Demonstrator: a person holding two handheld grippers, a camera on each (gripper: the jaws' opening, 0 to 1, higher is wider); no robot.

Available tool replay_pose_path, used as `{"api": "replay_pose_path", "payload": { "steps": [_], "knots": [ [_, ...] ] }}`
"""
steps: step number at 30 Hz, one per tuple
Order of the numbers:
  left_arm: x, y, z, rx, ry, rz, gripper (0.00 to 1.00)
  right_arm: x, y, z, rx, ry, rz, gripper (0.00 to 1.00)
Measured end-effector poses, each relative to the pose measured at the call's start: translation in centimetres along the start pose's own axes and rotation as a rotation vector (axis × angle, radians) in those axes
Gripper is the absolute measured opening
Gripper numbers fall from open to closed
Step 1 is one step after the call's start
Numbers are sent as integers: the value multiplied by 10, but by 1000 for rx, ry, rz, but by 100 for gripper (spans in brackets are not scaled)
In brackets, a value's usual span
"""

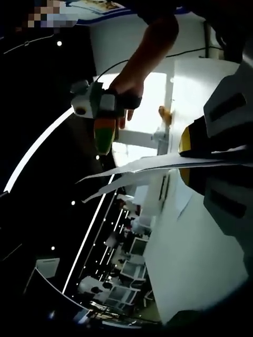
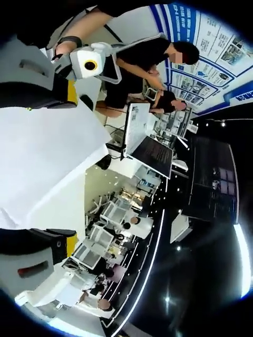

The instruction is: Organize the stack of printing papers by aligning and flattening the scattered papers on the table

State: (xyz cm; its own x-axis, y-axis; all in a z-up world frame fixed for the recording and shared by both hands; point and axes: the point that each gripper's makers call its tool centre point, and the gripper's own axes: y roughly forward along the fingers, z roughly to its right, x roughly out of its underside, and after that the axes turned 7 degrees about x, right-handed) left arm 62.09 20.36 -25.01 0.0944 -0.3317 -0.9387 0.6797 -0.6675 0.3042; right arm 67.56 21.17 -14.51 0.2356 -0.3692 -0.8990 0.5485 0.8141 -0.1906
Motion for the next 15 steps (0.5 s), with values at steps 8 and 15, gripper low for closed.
{"api": "replay_pose_path", "payload": {
  "steps": [8,15],
  "knots": [
    [0,0,0,-2,2,-2,7,-1,-8,10,26,1,13,90],
    [2,1,2,1,8,-11,7,0,-17,19,52,12,20,90]
  ]
}}
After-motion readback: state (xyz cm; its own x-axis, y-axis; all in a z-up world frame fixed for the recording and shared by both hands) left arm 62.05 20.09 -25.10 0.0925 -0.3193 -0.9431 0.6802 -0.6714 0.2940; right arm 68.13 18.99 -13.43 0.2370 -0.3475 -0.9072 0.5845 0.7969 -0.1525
